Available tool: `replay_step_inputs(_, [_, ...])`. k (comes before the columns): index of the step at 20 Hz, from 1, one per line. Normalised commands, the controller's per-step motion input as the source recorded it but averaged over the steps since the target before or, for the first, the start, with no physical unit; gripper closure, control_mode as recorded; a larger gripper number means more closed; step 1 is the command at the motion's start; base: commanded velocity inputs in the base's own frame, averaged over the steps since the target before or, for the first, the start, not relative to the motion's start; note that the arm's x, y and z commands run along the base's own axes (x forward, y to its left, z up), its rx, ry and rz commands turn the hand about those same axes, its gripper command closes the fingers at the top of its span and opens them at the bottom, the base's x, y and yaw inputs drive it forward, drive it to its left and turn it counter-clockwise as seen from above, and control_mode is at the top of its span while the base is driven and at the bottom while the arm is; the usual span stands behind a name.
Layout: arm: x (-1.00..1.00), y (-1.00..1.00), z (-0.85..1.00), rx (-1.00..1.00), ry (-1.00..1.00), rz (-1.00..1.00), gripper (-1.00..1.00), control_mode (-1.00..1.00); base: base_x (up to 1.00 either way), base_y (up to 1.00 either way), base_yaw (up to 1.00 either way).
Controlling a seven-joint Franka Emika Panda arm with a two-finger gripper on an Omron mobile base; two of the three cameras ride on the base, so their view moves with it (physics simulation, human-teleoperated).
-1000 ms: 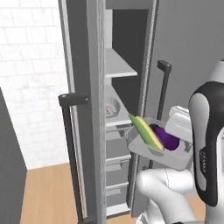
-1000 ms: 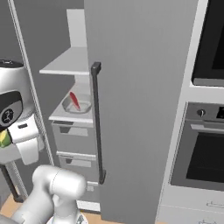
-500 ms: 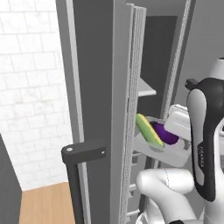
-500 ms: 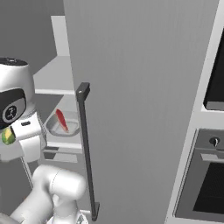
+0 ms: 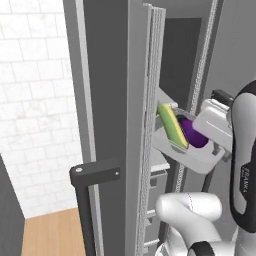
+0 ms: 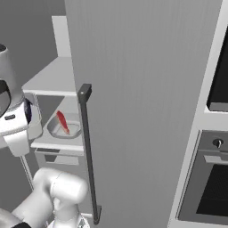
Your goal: Take the meat container that has the steak and place it on the second highest rack of the freezer. Then take the vegetable container that has the corn and eggplant and place it on the highest rack of the freezer.
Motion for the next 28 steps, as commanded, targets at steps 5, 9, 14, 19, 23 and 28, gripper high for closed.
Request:
replay_step_inputs(5, [0.79,0.18,0.61,0.0,-0.15,-0.2,1.0,-1.0,0.0,0.0,0.0])
replay_step_inputs(9, [1.0,0.25,0.22,0.0,-0.02,-0.13,1.0,-1.0,0.0,0.0,0.0])
replay_step_inputs(14, [1.0,0.36,-0.15,0.0,-0.03,-0.05,1.0,-1.0,0.0,0.0,0.0])
replay_step_inputs(19, [0.94,0.3,-0.39,0.0,-0.08,-0.01,1.0,-1.0,0.0,0.0,0.0])
replay_step_inputs(23, [0.96,0.12,-0.2,0.01,-0.04,-0.02,1.0,-1.0,0.0,0.0,0.0])
replay_step_inputs(28, [1.0,0.07,-0.03,0.04,0.0,-0.03,1.0,-1.0,0.0,0.0,0.0])
